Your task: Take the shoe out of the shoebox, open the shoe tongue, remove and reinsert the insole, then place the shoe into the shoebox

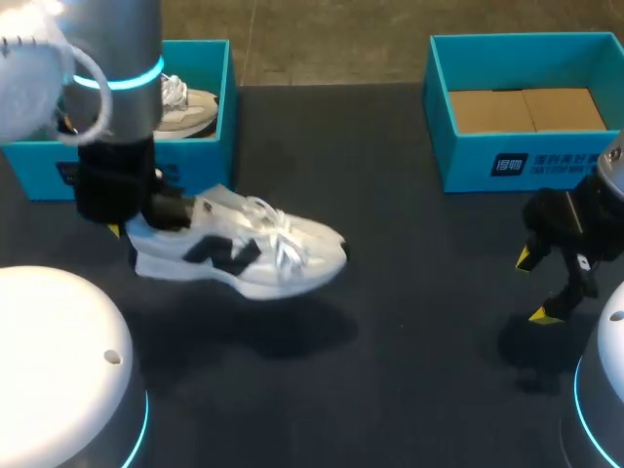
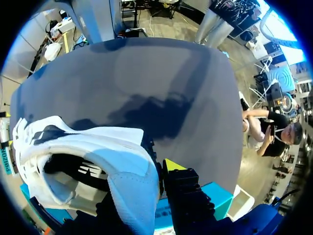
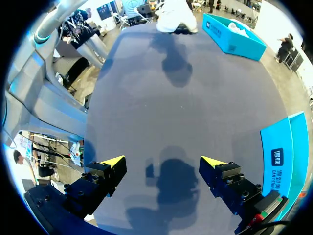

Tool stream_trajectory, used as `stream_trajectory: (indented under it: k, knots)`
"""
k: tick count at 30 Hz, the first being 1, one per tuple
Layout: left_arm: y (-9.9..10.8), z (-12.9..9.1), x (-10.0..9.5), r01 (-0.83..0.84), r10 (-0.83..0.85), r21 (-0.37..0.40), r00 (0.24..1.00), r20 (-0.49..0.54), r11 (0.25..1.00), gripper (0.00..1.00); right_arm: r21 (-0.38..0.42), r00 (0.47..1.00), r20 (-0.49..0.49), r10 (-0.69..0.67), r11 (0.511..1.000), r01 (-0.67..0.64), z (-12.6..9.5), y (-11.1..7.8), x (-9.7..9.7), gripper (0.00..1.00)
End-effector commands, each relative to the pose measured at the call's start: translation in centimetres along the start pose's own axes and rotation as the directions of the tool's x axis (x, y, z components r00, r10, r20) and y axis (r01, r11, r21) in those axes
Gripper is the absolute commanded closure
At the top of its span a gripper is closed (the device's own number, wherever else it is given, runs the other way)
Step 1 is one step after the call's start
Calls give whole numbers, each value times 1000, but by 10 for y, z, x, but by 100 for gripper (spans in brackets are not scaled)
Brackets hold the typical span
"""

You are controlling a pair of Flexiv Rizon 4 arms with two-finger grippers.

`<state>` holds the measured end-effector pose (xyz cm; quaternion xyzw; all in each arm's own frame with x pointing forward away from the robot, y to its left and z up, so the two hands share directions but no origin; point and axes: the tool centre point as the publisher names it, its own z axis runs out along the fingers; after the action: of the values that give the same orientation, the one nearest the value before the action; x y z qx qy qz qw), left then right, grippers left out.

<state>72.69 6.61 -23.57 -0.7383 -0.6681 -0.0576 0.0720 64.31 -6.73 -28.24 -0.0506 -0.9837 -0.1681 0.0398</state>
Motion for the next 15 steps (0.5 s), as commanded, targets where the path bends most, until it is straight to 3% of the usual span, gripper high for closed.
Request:
stream_trajectory:
  k: [1, 15]
  knots:
    - [-11, 17, -15, -5, 5, -3, 1000, 9, 1000, 100, 1, 1000, 2, 0, 1000, 0, 1, 0, 1, 0]
    - [-24, 69, -74, 43, -44, 57, 999, 13, 997, 100, 1, 1000, 2, 0, 1000, 0, 1, 0, 1, 0]
